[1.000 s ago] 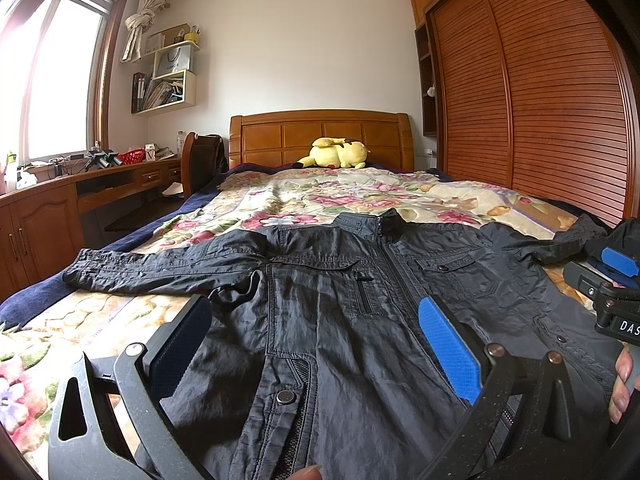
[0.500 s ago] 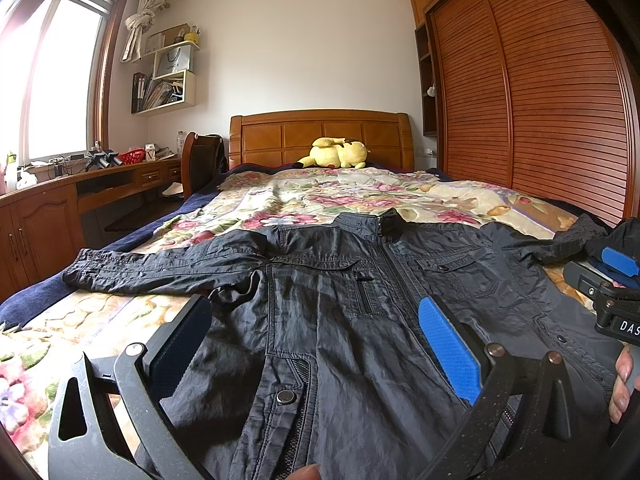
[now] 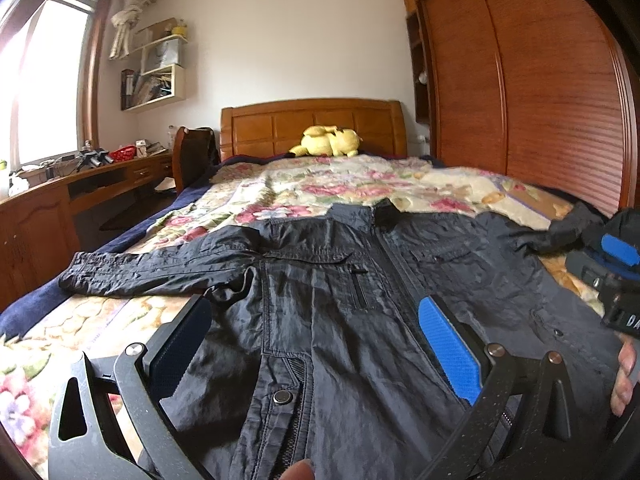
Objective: Fold large clothes
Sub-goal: 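Reach the right tool to the jacket sleeve cuff and grasp it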
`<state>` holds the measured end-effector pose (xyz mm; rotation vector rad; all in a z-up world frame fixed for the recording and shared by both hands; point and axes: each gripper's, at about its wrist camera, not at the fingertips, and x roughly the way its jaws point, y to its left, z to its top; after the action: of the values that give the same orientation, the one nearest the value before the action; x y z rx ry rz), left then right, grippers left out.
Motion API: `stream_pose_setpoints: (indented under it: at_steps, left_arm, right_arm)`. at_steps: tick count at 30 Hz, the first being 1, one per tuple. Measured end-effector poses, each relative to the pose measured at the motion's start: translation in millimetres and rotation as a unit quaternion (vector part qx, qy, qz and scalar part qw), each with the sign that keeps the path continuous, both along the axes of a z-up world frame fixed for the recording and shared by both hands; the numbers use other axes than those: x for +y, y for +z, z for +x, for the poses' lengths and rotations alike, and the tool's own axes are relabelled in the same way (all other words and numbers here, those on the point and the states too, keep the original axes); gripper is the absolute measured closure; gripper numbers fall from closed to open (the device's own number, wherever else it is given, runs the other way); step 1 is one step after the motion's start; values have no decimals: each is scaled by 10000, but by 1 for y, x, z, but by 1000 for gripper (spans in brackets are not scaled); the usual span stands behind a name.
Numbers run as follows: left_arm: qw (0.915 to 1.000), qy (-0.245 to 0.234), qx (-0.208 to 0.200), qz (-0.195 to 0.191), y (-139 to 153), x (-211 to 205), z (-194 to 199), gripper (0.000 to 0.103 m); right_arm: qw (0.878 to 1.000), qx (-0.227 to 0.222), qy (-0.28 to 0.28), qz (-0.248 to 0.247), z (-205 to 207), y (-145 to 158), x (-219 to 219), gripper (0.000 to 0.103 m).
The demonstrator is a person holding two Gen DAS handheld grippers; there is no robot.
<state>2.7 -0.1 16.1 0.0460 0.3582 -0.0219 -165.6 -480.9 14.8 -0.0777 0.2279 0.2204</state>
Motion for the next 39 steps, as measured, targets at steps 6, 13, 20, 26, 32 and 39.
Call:
stream_pose_setpoints:
  at_steps: [6, 13, 20, 26, 32, 39]
  left_arm:
    - [9991, -225, 322, 126, 4, -4, 17, 0]
    - [9980, -550, 286, 76, 23, -10, 28, 0]
    - [9968, -710, 333, 123, 45, -24, 54, 0]
    - [9955, -856, 381, -127, 40, -23, 58, 0]
    - [9935, -986, 519, -209, 31, -25, 61, 0]
    - [9920, -1013, 730, -174, 19, -22, 68, 0]
  right_arm:
    - [9999, 31, 120, -5, -2, 14, -5, 0]
    - [9992, 330, 219, 43, 23, 24, -22, 0]
    - [9985, 461, 206, -194, 45, 42, -46, 1]
    - [9965, 723, 225, -355, 68, 52, -63, 7]
    - [9919, 1174, -125, -464, 113, 61, -94, 15]
    - [9748, 2016, -957, -18, 187, 51, -149, 20]
